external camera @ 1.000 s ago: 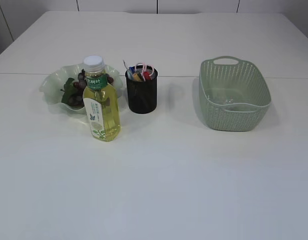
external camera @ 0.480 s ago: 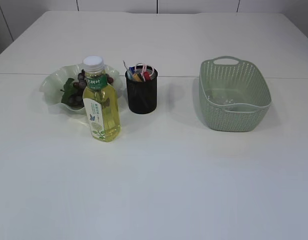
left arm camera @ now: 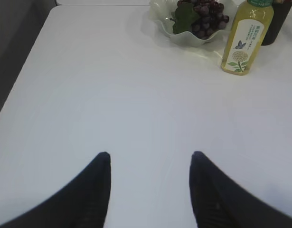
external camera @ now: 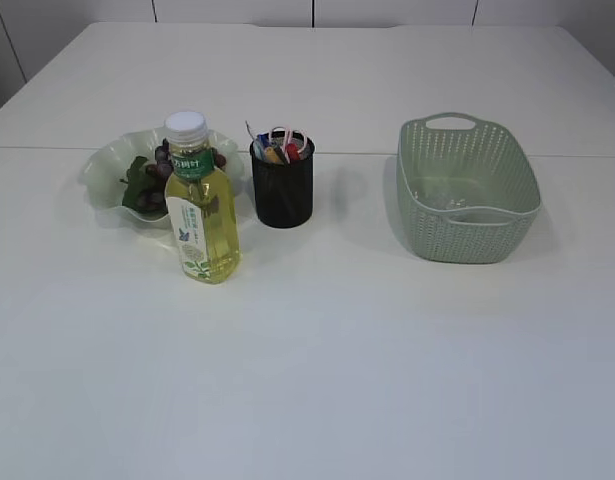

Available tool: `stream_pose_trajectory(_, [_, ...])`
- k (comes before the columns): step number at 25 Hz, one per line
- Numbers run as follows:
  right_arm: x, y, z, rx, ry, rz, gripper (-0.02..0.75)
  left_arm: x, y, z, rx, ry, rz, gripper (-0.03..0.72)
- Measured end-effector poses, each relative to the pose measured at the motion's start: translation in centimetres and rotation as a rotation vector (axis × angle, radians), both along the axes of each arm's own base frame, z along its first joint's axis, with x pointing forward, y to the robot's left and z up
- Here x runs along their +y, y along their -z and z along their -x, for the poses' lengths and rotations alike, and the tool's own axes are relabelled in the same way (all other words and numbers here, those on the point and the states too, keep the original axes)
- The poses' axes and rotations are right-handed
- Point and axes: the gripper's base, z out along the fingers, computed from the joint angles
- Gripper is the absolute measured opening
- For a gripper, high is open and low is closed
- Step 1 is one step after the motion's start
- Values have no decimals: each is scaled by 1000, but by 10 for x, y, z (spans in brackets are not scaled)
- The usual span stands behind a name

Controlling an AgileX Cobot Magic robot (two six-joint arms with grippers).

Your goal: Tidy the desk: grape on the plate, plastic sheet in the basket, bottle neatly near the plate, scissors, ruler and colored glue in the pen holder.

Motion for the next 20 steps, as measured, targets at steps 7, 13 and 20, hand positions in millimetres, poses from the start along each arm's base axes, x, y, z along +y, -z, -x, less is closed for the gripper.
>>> stream_pose_trajectory(7, [0,0,0,0,31,0,382,0,0,0,0,0,11,379])
stream_pose_trajectory(13, [2,0,2,0,171,0,382,-1,0,0,0,0,12,362])
stream_pose_trajectory(20, [2,0,2,-2,203,2,382,-1,0,0,1,1,13,344])
